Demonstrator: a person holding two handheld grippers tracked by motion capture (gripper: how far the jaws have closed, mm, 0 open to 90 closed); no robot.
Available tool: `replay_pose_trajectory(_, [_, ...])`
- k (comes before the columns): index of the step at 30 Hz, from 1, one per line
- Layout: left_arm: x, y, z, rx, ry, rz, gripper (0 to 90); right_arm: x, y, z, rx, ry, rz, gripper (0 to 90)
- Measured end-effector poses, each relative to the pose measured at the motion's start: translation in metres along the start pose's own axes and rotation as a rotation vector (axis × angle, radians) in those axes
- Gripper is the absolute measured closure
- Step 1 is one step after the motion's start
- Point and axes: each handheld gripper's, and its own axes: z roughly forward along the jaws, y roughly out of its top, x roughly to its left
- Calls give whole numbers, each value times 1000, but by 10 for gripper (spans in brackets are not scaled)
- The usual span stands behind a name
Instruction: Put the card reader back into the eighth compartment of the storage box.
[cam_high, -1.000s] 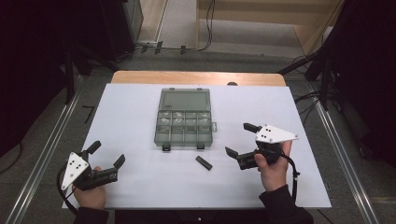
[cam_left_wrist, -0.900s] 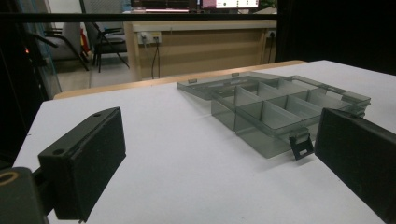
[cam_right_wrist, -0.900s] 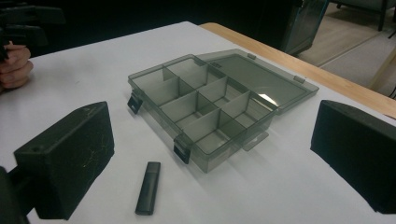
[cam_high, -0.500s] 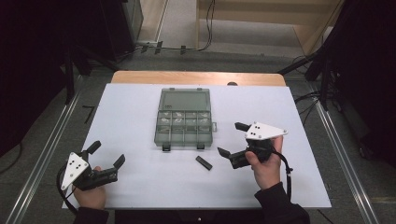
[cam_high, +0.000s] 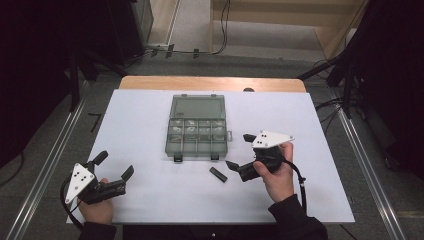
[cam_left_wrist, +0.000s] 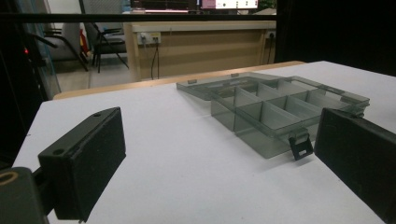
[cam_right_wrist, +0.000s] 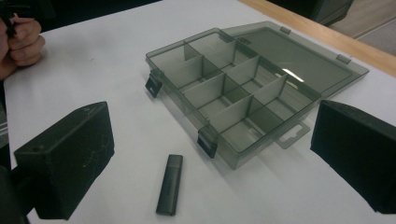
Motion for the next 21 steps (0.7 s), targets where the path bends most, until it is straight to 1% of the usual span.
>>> replay_pose_trajectory(8, [0,0,0,1,-1,1,23,4,-1,12,58,32,-3,0])
replay_pose_trajectory(10, [0,0,0,0,0,0,22,4,-3,15,70,48,-2,0])
replay_pose_trajectory(15, [0,0,0,0,-1,0,23,5,-6,25,118,69,13,0])
replay_pose_trajectory(17, [0,0,0,0,-2,0,22,6,-7,29,137,68,19,0])
replay_pose_trajectory(21, [0,0,0,0,-2,1,23,9,-8,36,187,82,11,0])
